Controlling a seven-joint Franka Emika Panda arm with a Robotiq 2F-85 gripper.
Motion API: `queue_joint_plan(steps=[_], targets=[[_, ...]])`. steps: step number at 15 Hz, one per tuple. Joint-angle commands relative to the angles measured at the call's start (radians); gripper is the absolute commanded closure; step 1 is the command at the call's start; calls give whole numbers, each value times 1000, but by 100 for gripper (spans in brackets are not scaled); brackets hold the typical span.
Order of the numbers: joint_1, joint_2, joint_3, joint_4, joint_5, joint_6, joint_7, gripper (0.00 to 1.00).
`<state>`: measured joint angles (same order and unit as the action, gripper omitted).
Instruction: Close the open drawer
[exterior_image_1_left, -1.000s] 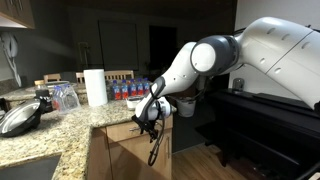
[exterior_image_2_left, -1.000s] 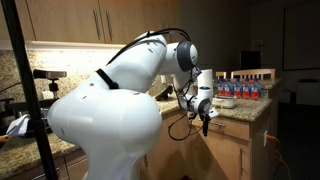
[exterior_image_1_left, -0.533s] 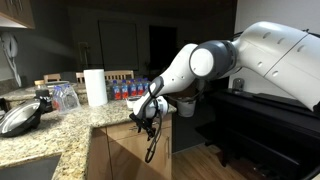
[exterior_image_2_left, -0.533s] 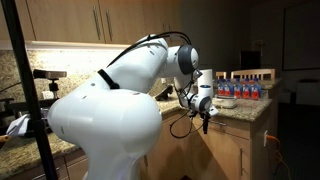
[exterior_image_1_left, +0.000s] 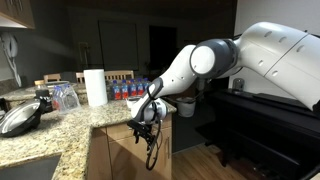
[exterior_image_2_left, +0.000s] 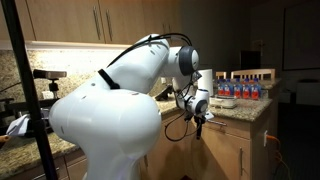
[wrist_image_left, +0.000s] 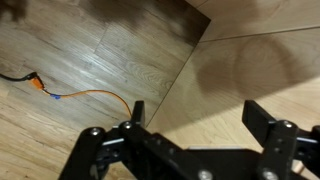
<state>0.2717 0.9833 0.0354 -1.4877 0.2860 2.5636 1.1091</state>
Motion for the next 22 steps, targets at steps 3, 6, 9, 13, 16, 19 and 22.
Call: queue_joint_plan(steps=[3, 6, 9, 13, 16, 19, 22], targets=[[-18, -132, 19, -188, -73, -97, -171, 0], [-7, -199, 7, -270, -117, -151, -266, 0], [9, -291, -13, -378, -182, -196, -347, 0], [27, -399, -37, -511, -299, -221, -437, 0], [14, -504, -37, -660, -372, -188, -542, 0], [2, -602, -44, -809, -442, -130, -654, 0], [-6, -691, -52, -933, -508, -70, -711, 0]])
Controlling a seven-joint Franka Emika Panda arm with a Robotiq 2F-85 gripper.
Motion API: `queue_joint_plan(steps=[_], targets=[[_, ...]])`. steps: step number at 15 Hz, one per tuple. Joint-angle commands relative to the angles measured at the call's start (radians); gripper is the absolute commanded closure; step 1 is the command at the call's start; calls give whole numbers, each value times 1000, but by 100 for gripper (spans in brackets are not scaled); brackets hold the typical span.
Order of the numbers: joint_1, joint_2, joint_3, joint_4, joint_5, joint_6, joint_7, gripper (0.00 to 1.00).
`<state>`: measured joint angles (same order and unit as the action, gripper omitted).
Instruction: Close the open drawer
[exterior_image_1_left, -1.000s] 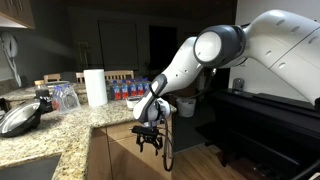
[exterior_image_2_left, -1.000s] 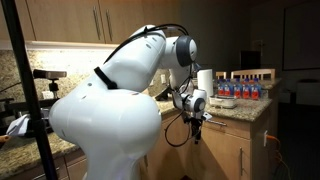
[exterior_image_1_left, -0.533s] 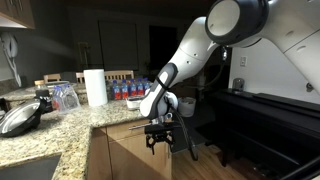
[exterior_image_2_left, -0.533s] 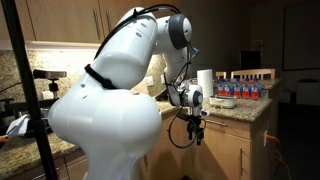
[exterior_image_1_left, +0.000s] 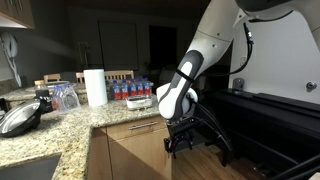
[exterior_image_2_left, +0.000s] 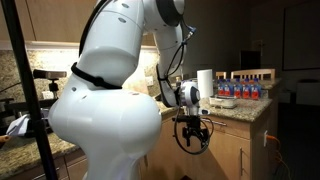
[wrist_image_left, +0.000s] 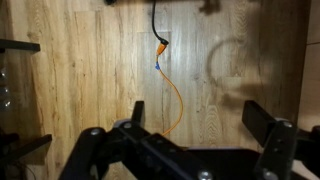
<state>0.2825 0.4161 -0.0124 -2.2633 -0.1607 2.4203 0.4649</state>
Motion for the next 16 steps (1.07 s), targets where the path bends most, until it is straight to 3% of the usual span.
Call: queue_joint_plan(steps=[1, 5, 9, 16], targets=[[-25, -149, -3, -194, -71, 104, -75, 0], [-58, -232, 33, -302, -7, 226, -107, 0], [-47, -303, 56, -358, 25, 288, -52, 0], [-49, -391, 108, -323, 31, 155, -53, 0]])
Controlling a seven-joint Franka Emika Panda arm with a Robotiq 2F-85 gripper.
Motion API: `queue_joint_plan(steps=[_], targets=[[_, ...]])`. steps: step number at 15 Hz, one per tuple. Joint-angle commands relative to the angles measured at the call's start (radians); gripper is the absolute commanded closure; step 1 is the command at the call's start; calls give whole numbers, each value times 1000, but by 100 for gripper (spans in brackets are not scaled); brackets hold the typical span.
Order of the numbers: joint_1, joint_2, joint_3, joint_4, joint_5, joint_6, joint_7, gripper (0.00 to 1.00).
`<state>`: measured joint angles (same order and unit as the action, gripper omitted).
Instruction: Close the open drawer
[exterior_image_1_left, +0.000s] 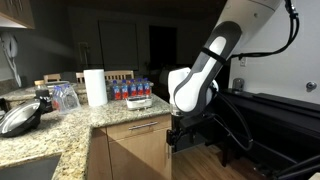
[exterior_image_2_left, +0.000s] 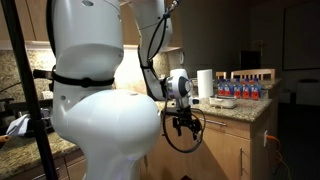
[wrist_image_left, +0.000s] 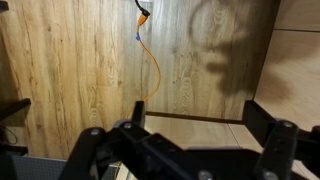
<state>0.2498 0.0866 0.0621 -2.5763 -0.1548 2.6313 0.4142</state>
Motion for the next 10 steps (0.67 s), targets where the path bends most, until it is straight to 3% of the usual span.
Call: queue_joint_plan(steps=[1, 4, 5, 10], targets=[[-20, -67, 42, -6, 43, -70, -6, 0], [-26, -25, 54, 50, 86, -181, -6, 0], [-25, -44, 55, 20, 52, -120, 2, 0], [-24, -27, 56, 46, 67, -164, 1, 0]])
